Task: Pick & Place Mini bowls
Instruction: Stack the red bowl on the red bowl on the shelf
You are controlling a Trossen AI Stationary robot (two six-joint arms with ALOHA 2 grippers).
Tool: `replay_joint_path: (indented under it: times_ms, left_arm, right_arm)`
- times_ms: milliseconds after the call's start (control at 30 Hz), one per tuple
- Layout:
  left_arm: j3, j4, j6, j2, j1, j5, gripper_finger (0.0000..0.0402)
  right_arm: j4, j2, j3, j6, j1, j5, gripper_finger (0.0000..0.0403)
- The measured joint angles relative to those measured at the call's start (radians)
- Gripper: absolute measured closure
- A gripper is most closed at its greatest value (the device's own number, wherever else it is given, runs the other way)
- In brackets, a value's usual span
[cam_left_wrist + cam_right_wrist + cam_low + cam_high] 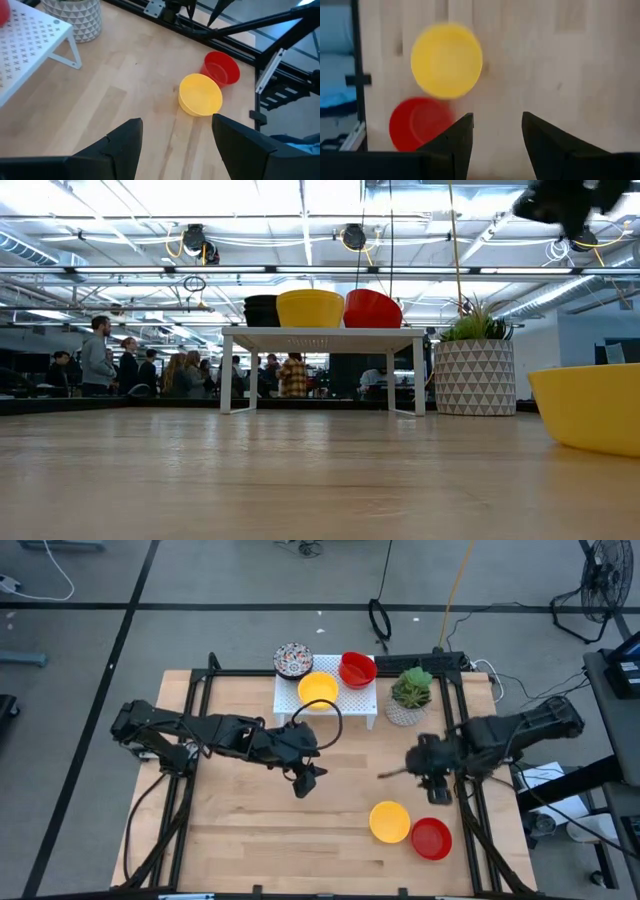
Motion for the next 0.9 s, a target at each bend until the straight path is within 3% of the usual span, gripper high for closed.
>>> replay_joint_path:
  times_ms: [200, 500, 900]
  left_arm:
    - [0.000, 0.002, -0.025, 0.000, -0.034, -0.001, 0.0160]
    - [0.000, 0.003, -0.101, 0.000, -0.101, -0.067, 0.0160]
    - [0.000, 0.007, -0.149, 0.000, -0.162, -0.176, 0.0160]
  right_arm:
    - [0.070, -0.005, -0.187, 0.148, 0.144, -0.051, 0.0247]
    - [0.419, -0.004, -0.471, 0.226, 0.248, -0.074, 0.0248]
    - [0.687, -0.004, -0.626, 0.227, 0.313, -0.101, 0.0248]
